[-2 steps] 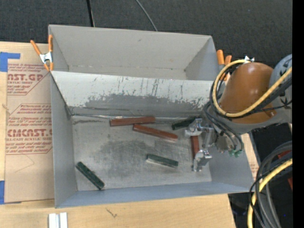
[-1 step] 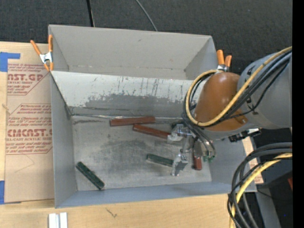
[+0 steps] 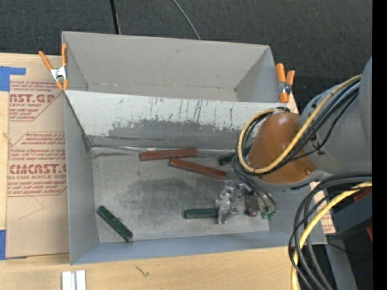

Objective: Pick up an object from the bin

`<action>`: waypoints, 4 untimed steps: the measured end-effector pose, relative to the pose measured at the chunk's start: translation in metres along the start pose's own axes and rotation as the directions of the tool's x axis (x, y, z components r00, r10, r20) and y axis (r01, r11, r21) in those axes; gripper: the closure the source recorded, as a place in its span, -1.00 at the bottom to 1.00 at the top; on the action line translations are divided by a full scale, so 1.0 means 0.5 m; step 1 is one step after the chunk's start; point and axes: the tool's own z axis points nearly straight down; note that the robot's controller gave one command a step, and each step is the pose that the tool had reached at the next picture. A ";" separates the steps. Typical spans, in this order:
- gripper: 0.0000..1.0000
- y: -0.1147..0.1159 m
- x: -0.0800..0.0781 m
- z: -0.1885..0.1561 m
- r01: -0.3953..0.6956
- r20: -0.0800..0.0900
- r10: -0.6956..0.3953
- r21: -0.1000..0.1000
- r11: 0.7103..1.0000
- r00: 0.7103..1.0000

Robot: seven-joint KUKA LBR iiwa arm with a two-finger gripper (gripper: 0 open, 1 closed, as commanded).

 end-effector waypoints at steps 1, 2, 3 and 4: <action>1.00 0.000 0.000 0.000 0.000 0.000 0.000 0.000 1.000 1.000; 1.00 0.000 0.000 -0.001 0.000 0.000 0.000 0.000 1.000 1.000; 1.00 -0.003 -0.005 -0.086 0.012 -0.002 -0.012 0.001 1.000 1.000; 1.00 -0.007 -0.006 -0.104 0.031 -0.011 -0.031 -0.002 1.000 0.999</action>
Offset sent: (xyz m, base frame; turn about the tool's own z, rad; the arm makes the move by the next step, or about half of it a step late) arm 0.0028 -0.0280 0.1562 0.0713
